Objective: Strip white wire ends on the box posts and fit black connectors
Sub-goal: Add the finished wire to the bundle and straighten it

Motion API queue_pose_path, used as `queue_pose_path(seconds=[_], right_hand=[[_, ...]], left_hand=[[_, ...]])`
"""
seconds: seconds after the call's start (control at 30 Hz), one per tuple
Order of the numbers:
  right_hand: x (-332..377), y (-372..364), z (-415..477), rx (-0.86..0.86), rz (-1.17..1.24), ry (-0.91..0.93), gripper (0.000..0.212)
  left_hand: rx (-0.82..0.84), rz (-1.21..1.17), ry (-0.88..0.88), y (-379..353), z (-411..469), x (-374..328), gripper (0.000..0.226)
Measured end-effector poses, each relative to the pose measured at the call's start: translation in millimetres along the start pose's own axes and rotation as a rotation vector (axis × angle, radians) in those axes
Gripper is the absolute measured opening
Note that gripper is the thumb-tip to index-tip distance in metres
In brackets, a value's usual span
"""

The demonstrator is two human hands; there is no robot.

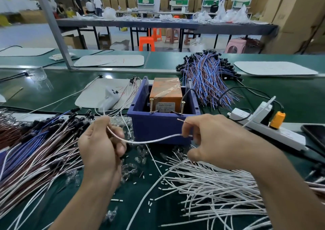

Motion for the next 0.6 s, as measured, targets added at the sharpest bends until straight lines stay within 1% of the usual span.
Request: queue_pose_path(seconds=[0.1, 0.13, 0.2, 0.23, 0.3, 0.37, 0.43, 0.47, 0.5, 0.53, 0.6], right_hand=[[10.0, 6.2, -1.2, -0.087, -0.007, 0.018, 0.044], [13.3, 4.7, -2.0, -0.076, -0.022, 0.018, 0.041], [20.3, -2.4, -2.5, -0.026, -0.079, 0.023, 0.021], [23.1, -6.4, -2.6, -0.008, -0.094, 0.026, 0.018], [24.5, -10.8, -3.1, -0.003, -0.098, 0.012, 0.033], [23.8, -3.1, -5.0, -0.092, -0.035, 0.018, 0.043], [16.1, 9.1, -6.8, -0.212, 0.151, 0.043, 0.048], [10.0, 13.2, -7.3, -0.246, 0.318, 0.067, 0.057], [1.7, 15.1, -8.0, -0.271, 0.54, 0.096, 0.065], [-7.3, 15.8, -9.3, -0.293, 0.795, 0.128, 0.068], [-21.1, 15.3, -13.7, -0.329, 1.267, 0.19, 0.065]], left_hand=[[0.006, -0.132, 0.095, 0.3, 0.8, 5.8, 0.026], [0.016, -0.157, 0.117, -0.7, 0.6, 7.6, 0.027], [0.021, -0.171, 0.145, -2.6, -1.0, 10.1, 0.029], [0.019, -0.171, 0.153, -3.3, -2.2, 10.8, 0.029], [0.015, -0.209, 0.157, -5.1, -2.6, 11.0, 0.028], [0.009, -0.298, 0.145, -4.4, -3.3, 9.1, 0.031], [0.035, -0.336, 0.131, -5.9, -3.4, 8.2, 0.047], [0.068, -0.29, 0.123, -9.5, -5.4, 8.0, 0.054], [0.117, -0.199, 0.104, -15.6, -9.2, 8.5, 0.058], [0.181, -0.071, 0.063, -24.2, -15.0, 8.1, 0.058], [0.345, 0.26, -0.092, -47.6, -33.9, 3.9, 0.046]])
Point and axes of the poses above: each hand's wrist, its own z-axis towards the middle knuckle, its own y-axis out of the back of the hand, x = y × z, the point moved 9 cm from there along z, towards the middle knuckle, and after that the axes turned 10 degrees about x, right-handed, at the moved point
